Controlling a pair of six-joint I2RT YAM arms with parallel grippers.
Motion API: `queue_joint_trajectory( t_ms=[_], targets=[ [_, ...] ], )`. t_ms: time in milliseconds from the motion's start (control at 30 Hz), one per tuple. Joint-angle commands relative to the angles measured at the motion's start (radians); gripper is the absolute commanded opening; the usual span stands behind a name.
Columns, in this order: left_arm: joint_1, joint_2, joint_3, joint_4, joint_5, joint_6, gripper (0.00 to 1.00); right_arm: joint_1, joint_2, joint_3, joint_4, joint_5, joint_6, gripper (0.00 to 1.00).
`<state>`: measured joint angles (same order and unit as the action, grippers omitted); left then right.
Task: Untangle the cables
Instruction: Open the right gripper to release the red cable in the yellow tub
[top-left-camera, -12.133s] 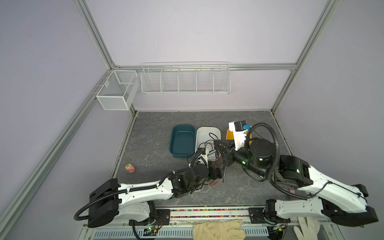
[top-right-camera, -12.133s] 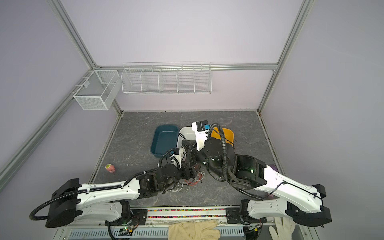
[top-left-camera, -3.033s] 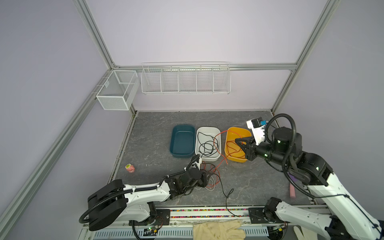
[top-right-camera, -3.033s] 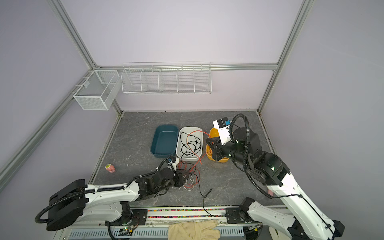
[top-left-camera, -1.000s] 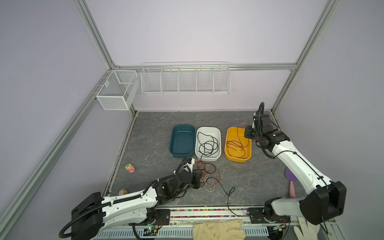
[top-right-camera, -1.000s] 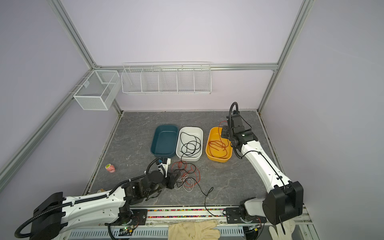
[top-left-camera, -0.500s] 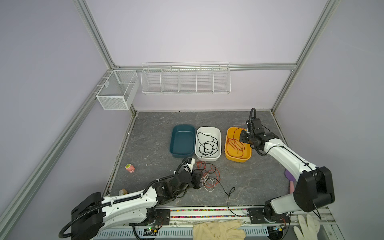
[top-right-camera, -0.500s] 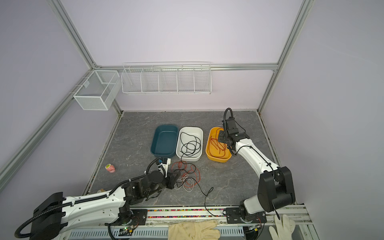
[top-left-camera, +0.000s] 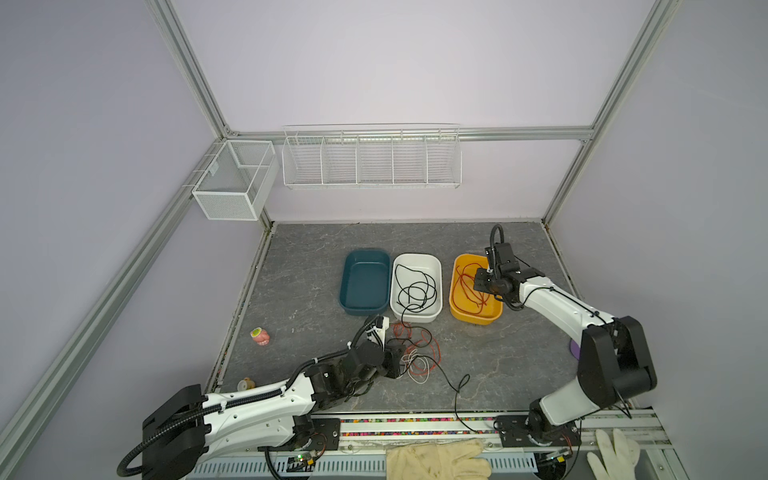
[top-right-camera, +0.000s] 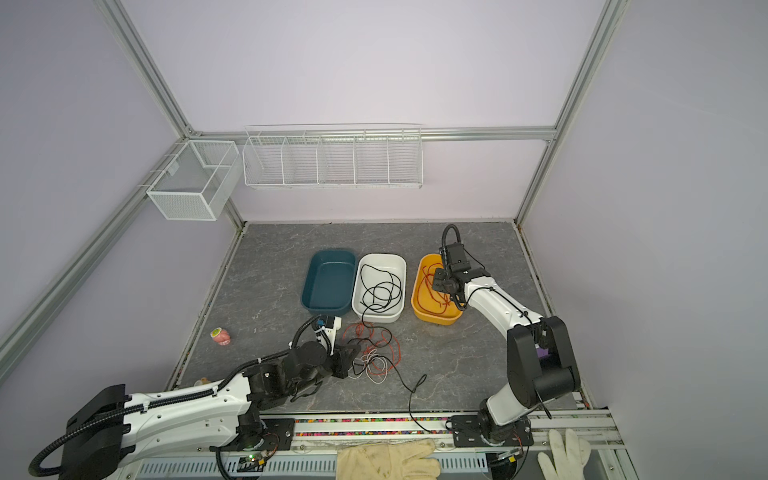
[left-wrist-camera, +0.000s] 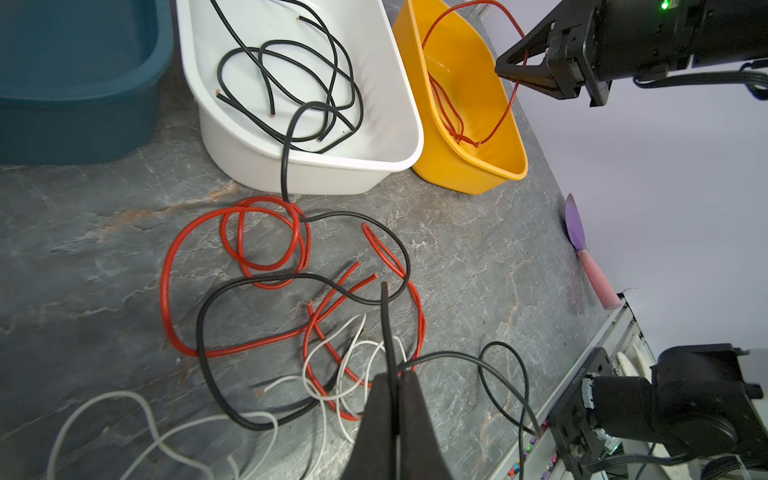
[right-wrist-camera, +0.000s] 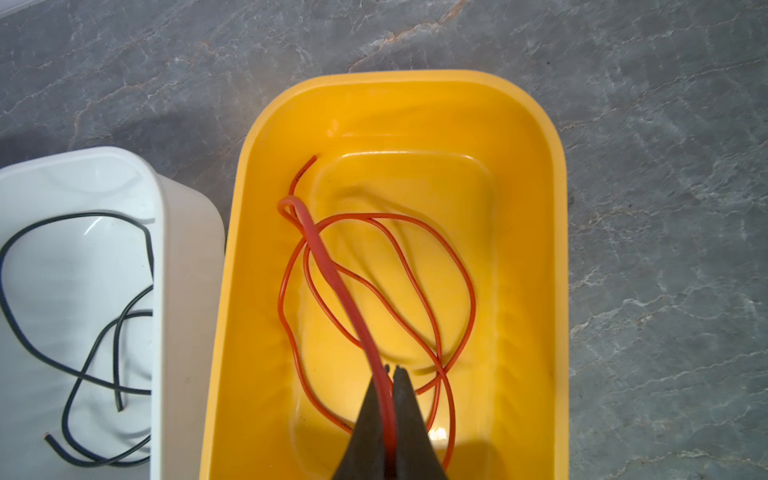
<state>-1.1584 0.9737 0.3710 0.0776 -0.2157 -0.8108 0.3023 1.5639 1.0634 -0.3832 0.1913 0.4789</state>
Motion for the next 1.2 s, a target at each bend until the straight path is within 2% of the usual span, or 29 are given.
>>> queue_joint_trajectory(
  t_ms=[0, 233, 467, 633, 767, 967, 1167],
  targets=[
    [0.003, -0.013, 0.008, -0.010, -0.006, -0.005, 0.00, -0.005, 0.006, -0.017, 0.020, -0.011, 0.018, 0.07],
    [0.003, -0.007, 0.015, -0.015, -0.003, -0.006, 0.00, -0.005, 0.025, -0.006, -0.003, -0.008, 0.012, 0.07],
    [0.002, -0.002, 0.020, -0.015, -0.005, -0.005, 0.00, -0.006, -0.019, -0.011, -0.027, -0.013, 0.015, 0.16],
    [0.003, 0.012, 0.021, -0.002, 0.001, -0.007, 0.00, -0.003, -0.061, -0.016, -0.053, -0.008, 0.012, 0.38],
    [0.003, 0.007, 0.018, -0.004, -0.001, -0.007, 0.00, -0.003, -0.102, -0.010, -0.082, 0.004, 0.005, 0.46],
    [0.002, 0.013, 0.018, 0.004, -0.001, -0.008, 0.00, -0.003, -0.171, -0.015, -0.101, -0.015, 0.002, 0.49],
    [0.002, 0.037, 0.016, 0.026, 0.008, -0.013, 0.00, -0.005, -0.151, -0.035, -0.078, -0.090, -0.004, 0.44]
  ],
)
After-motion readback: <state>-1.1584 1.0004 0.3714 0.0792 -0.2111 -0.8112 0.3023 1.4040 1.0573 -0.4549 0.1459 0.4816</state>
